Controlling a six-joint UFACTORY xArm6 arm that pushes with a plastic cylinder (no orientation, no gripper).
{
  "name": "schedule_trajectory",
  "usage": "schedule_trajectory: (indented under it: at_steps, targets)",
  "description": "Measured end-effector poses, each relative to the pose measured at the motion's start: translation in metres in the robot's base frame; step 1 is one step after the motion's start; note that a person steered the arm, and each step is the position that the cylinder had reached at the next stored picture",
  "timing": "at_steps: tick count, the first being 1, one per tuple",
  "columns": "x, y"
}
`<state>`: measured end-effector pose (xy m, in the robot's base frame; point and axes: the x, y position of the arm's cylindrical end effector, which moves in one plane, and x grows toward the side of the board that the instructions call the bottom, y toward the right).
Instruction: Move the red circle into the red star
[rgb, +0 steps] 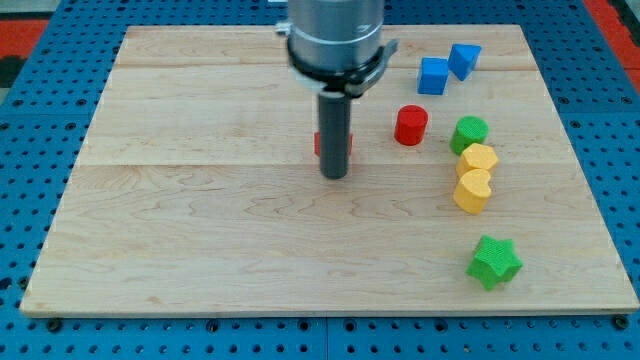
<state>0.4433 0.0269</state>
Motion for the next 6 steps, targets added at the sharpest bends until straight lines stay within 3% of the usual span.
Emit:
schedule_trajectory:
  at_steps: [1, 3, 4, 6]
  targets:
    - [-0.031, 0.044]
    - [-0.021, 0.169]
    - [-0.055, 0.200]
    - [-0.057, 0.069]
